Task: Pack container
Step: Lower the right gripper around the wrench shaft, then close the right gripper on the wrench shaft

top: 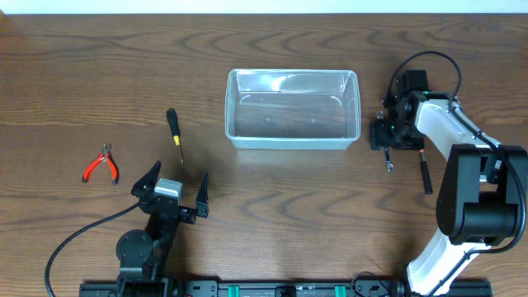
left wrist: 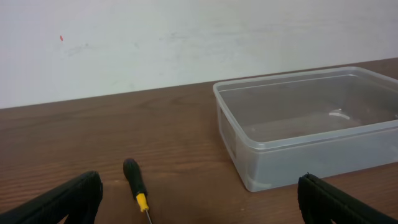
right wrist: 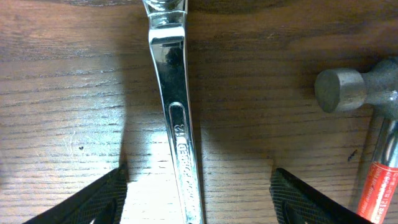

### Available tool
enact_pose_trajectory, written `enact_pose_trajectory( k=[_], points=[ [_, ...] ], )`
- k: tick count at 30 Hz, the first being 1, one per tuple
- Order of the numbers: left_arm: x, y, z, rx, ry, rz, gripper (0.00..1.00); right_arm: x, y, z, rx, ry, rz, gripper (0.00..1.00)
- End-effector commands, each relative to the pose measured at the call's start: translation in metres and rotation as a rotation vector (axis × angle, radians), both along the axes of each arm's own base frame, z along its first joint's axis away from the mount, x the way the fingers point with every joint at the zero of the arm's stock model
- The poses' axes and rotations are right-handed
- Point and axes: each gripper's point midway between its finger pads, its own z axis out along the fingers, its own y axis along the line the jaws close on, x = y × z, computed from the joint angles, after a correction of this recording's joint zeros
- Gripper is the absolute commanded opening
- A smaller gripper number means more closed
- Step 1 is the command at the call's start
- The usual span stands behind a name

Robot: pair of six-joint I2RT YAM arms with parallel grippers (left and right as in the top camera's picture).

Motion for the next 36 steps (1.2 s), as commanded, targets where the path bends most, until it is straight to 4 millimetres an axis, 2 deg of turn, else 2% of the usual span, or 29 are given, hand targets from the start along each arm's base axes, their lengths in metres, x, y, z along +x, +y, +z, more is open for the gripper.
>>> enact_pose_trajectory(
  k=[1,7,10,16,29,36],
  points=[
    [-0.0009,-0.0029,-0.0159,-0.010,0.045,-0.018,0.98,0.0021,0.0005,-0.0022,0.014,0.004,-0.013,0.72],
    [-0.0009,-0.0029,-0.0158,-0.010,0.044,-0.018,0.98,0.0021,0.0004,-0.0022,0.014,0.004,-0.013,0.63],
    [-0.0009,-0.0029,-0.0159,-0.010,0.045,-0.018,0.98,0.0022,0.0005,-0.0022,0.014,0.003,-0.013,0.53],
    [-0.0009,-0.0029,-0.0159,-0.010,0.045,-0.018,0.98,0.0022,0.0004,-0.0022,0.014,0.003,-0.013,0.44],
    [-0.0009,-0.0029,-0.0158,-0.010,0.044,-0.018,0.98,0.0026,0.0004,-0.0021,0.014,0.002,-0.013,0.35],
    [-0.0009,-0.0029,-0.0159,-0.010,0.045,-0.018,0.98,0.0081,0.0004,-0.0015,0.013,-0.021,-0.012,0.40]
  ],
)
